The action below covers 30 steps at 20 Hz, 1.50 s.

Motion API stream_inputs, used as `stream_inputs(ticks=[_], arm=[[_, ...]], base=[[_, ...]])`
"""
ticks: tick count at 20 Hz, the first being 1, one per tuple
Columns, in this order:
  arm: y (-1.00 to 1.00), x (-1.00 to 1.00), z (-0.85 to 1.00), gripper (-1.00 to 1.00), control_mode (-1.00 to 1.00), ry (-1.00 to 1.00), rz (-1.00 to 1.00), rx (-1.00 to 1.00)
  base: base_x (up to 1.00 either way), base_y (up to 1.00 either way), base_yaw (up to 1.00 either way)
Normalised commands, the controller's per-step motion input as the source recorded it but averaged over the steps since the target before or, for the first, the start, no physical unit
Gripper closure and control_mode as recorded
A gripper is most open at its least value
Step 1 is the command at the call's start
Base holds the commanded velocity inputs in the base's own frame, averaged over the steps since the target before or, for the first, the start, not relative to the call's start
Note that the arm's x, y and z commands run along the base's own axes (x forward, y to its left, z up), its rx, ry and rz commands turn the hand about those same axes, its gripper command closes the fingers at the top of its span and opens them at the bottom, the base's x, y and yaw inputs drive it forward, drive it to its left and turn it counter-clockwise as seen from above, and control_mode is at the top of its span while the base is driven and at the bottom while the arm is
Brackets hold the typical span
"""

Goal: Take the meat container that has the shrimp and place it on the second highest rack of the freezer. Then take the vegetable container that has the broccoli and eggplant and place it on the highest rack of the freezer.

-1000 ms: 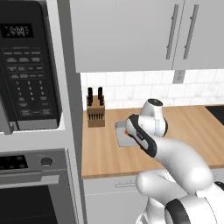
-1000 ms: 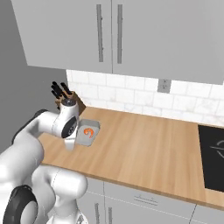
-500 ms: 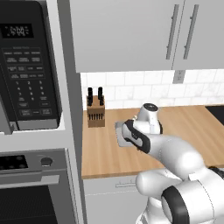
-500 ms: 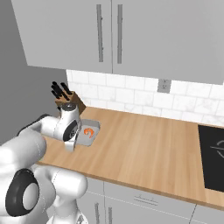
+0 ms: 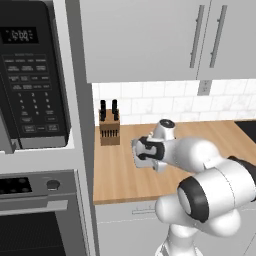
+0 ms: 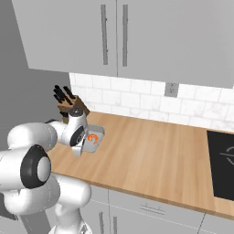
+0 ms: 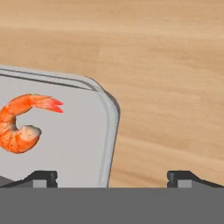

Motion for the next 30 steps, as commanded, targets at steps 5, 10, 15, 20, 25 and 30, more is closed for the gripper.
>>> stream_inputs(ticks=[5,10,15,20,25,30], arm=[[-0.07,0.14,-0.16,-1.00,-1.00,0.05,0.00,0.00],[-0.13,0.00,-0.08,-1.00,-1.00,0.04,0.06,0.00],[0.00,0.00,-0.14,-1.00,-1.00,0.03,0.09,0.00],[0.00,0.00,-0.13,-1.00,-1.00,0.03,0.15,0.00],[0.00,0.13,-0.03,-1.00,-1.00,0.07,0.13,0.00],[0.00,0.15,0.00,-1.00,-1.00,0.05,0.08,0.00]], base=[[0.00,0.00,0.00],[0.00,0.00,0.00],[0.00,0.00,0.00],[0.00,0.00,0.00],[0.00,0.00,0.00],[0.00,0.00,0.00]])
